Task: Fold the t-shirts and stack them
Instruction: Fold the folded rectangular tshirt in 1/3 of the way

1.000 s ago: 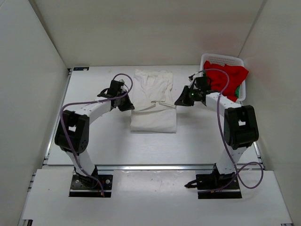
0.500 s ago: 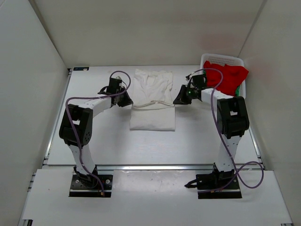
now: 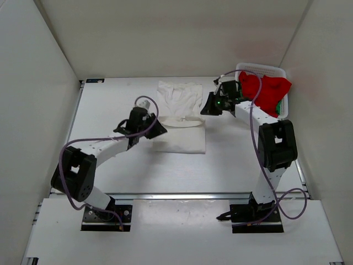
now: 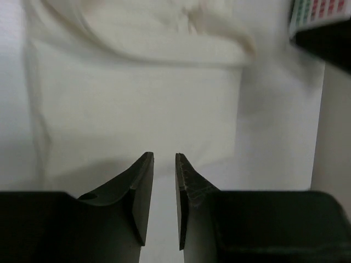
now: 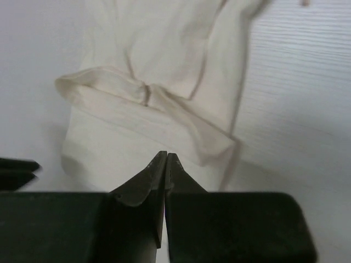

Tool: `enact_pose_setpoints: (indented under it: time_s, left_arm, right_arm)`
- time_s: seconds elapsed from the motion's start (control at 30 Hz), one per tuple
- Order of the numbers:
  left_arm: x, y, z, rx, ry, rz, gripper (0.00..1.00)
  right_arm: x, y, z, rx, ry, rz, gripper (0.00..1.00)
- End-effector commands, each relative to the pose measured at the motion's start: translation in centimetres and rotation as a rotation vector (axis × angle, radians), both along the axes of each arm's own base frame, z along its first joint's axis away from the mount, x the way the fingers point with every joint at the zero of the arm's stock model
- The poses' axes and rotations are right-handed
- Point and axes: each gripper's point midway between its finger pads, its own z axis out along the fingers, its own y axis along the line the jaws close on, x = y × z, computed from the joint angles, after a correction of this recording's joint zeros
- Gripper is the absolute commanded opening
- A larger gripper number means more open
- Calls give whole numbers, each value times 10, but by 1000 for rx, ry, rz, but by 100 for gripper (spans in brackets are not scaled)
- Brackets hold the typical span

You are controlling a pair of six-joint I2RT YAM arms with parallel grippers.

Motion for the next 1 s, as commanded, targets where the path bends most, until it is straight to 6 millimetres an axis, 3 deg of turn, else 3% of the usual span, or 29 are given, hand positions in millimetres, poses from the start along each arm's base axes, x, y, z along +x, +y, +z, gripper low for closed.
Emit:
enact_pose_setpoints:
  time_s: [0.0,0.07,0.23,0.37,0.5,0.63,0.77,0.87,0.97]
  left_arm:
    - [-38,-36,-9,-102,9,-97,33]
    - [-51,-31,-37,-101,70,-78,31]
    - [-55,-10,-68,-99,126,-26,29]
    - [-59,3,-76,-97,138,4,28]
    - [-68,2,-79,-107,142,-9,29]
    - [-74,3,-89,-81,165,-19,29]
    - [-81,12,-100,-77,202,2,29]
    - [-87,12,-98,-82,205,-6,30]
    - [-86,12,-88,-84,189,-4,29]
  right_arm:
    - [-29,49,4,-26,-31,127,0]
    - [-36,66,-9,-48,-10,168,0]
    - [-42,99,-34,-55,46,236,0]
    - [-29,109,-47,-60,74,243,0]
    - [-33,117,-67,-79,116,261,0]
    - [-22,110,-81,-99,120,228,0]
    - [16,102,-82,-140,55,163,0]
    - [60,91,-69,-156,-16,77,0]
    - [94,85,-42,-157,-93,10,0]
